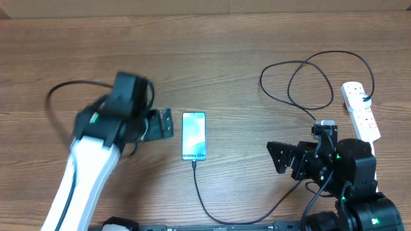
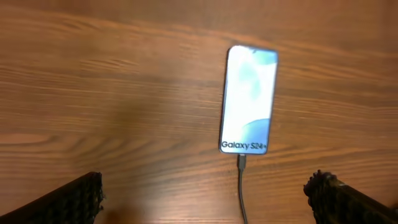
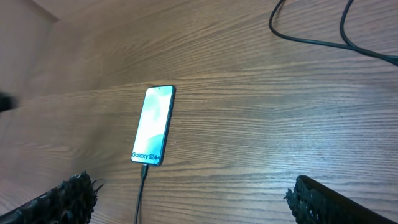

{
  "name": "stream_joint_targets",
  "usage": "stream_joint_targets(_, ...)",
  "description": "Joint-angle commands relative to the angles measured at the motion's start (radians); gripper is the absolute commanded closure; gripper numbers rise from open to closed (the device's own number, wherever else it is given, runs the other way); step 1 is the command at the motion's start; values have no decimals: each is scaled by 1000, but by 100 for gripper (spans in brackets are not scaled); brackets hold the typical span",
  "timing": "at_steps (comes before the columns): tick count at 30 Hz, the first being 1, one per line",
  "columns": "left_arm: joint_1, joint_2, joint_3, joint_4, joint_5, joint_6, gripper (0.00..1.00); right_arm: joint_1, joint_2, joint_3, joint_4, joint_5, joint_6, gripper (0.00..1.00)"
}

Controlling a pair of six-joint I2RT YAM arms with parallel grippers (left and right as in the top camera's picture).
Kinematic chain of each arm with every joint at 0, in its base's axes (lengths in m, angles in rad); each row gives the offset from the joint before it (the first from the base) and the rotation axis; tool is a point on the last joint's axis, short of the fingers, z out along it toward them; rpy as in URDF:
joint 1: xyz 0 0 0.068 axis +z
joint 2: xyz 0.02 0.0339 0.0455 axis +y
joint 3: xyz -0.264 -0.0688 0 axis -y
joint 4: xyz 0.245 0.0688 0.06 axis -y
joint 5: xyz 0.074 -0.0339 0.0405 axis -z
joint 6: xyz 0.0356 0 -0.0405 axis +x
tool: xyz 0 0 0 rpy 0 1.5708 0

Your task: Plug charger to phone and switch on socket

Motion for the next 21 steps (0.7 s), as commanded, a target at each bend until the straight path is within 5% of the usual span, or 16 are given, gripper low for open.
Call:
stream_joint_targets(1,-44,-161,12,-31,-126,-75,0,-2,-2,13,5,6,-1,0)
stream_joint_targets(11,-95,-572,11,-147,-357,-176,0,-2,-2,13,5,6,-1,0)
stream_joint_targets(21,-95,-681,11,-161,-386,-190,0,-2,-2,13,5,6,-1,0)
